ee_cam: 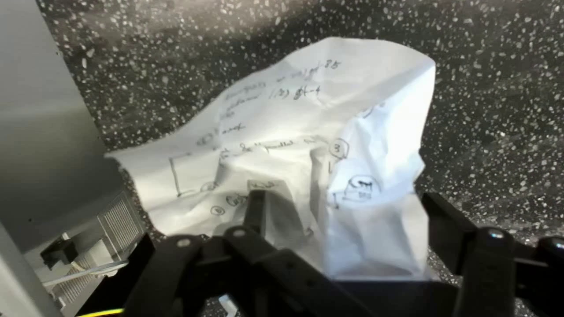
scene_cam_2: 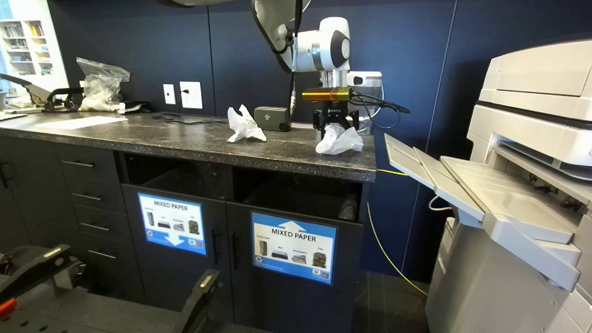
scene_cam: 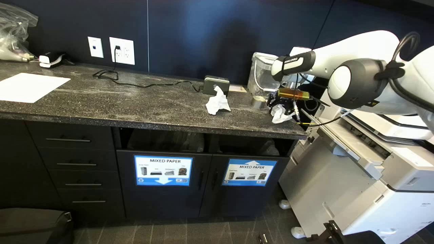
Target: Put the tissues inside the rubbish bin.
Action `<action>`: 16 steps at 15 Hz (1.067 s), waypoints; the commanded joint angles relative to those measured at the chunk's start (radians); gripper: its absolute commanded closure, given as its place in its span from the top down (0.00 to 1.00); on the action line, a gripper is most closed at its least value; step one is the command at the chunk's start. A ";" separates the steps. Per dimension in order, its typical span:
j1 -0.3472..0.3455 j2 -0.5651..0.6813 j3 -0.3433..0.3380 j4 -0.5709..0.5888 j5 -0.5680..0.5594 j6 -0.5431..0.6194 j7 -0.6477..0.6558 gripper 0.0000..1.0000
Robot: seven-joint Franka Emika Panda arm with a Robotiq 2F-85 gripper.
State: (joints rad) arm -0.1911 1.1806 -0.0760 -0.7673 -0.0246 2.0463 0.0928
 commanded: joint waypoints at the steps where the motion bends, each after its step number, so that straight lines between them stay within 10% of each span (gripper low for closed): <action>1: -0.007 0.044 -0.001 0.081 -0.001 0.001 -0.006 0.58; 7: -0.010 0.058 -0.001 0.105 -0.002 -0.002 -0.008 0.15; 16: -0.006 0.031 0.017 0.064 0.008 -0.063 -0.020 0.15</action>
State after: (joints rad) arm -0.1976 1.2037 -0.0729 -0.7257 -0.0247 2.0275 0.0927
